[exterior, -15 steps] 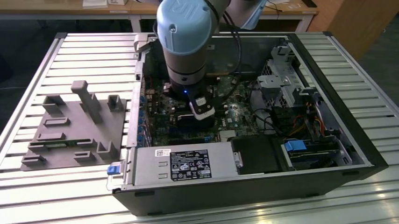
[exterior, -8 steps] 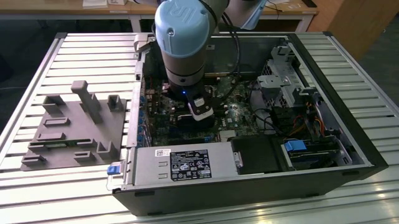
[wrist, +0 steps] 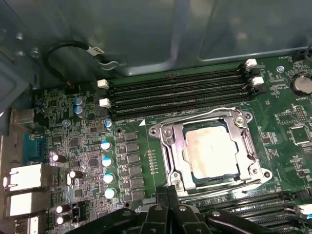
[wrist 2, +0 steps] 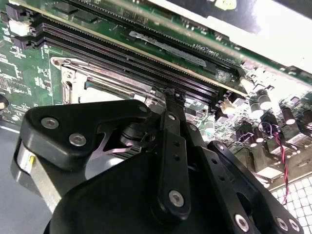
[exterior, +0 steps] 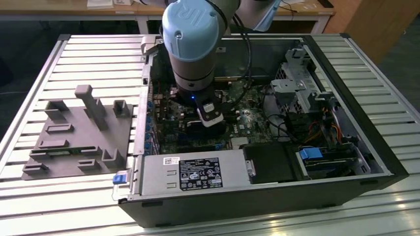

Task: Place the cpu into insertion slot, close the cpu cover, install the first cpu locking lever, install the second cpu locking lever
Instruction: 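Install the second cpu locking lever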

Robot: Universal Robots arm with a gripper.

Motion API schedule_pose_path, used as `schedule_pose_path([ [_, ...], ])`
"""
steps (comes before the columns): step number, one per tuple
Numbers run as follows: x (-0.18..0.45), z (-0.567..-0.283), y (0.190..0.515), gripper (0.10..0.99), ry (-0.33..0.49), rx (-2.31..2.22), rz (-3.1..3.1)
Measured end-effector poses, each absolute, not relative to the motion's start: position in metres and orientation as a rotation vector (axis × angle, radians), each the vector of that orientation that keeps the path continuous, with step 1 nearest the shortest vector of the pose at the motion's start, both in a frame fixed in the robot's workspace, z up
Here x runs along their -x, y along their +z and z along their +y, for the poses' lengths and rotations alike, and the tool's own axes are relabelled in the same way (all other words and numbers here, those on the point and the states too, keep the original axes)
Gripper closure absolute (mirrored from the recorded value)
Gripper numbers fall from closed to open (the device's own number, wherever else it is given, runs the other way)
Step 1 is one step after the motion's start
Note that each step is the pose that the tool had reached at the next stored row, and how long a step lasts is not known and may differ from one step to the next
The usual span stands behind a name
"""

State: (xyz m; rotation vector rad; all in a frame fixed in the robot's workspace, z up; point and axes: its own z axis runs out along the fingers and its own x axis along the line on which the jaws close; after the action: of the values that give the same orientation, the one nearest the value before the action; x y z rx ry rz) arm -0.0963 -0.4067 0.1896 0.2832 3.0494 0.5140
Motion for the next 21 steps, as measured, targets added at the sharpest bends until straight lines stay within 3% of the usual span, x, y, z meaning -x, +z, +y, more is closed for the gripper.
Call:
schedule_pose_path([
  [10, 0.097, -0.406, 0.186, 0.984, 0.512, -0.283, 3.049],
  [21, 0.097, -0.406, 0.208, 0.984, 0.512, -0.282, 3.046],
])
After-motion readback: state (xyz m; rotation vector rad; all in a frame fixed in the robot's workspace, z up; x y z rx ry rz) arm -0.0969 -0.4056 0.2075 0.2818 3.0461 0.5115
